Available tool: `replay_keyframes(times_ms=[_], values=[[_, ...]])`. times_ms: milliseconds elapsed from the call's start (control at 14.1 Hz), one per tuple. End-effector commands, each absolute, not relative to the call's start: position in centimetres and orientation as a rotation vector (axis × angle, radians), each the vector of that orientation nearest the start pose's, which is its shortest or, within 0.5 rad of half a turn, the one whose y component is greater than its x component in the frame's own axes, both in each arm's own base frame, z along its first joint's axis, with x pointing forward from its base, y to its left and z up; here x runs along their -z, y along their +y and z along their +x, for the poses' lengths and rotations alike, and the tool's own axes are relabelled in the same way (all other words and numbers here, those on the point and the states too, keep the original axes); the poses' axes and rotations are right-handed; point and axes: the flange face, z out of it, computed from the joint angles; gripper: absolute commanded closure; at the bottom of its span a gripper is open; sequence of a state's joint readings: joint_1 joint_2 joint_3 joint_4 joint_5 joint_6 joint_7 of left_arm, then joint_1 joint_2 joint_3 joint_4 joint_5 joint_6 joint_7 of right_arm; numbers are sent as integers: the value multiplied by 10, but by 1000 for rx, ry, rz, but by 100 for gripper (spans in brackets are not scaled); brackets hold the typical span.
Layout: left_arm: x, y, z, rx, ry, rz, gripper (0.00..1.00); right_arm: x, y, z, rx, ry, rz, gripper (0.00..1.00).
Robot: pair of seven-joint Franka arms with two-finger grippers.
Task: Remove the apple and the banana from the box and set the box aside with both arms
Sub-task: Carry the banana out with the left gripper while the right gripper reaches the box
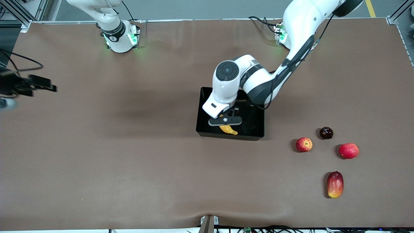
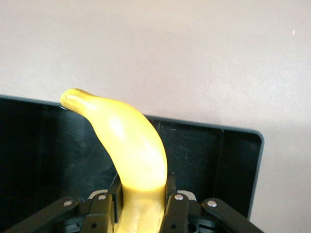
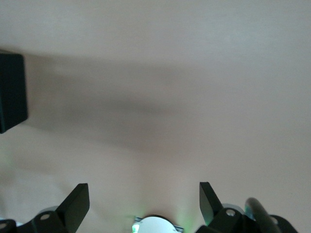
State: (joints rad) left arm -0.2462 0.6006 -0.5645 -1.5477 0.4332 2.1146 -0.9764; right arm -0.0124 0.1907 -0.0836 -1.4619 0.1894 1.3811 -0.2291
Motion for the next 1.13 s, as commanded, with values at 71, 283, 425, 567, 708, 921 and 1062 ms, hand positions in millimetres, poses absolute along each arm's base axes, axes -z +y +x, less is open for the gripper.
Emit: replay_keyframes(times_ms=[71, 283, 425, 567, 708, 921, 1062], values=[[-378, -373, 581, 135, -60, -3152, 100, -530, 28, 603, -359, -146, -2847, 0], [-380, -294, 623, 112, 80, -3145, 100, -507, 115, 606, -357, -2, -2898, 0], [-376, -243, 646, 101, 143, -3139, 100, -486, 175, 607, -342, 67, -2925, 0], [-369, -203, 660, 87, 234, -3132, 100, -464, 238, 602, -325, 160, -2947, 0], [-360, -151, 675, 65, 356, -3119, 100, -436, 286, 598, -293, 159, -2959, 0], [-347, -96, 689, 52, 528, -3118, 100, -389, 353, 585, -254, 208, -2981, 0], [-336, -71, 700, 52, 682, -3101, 100, -352, 395, 571, -228, 209, -2998, 0]])
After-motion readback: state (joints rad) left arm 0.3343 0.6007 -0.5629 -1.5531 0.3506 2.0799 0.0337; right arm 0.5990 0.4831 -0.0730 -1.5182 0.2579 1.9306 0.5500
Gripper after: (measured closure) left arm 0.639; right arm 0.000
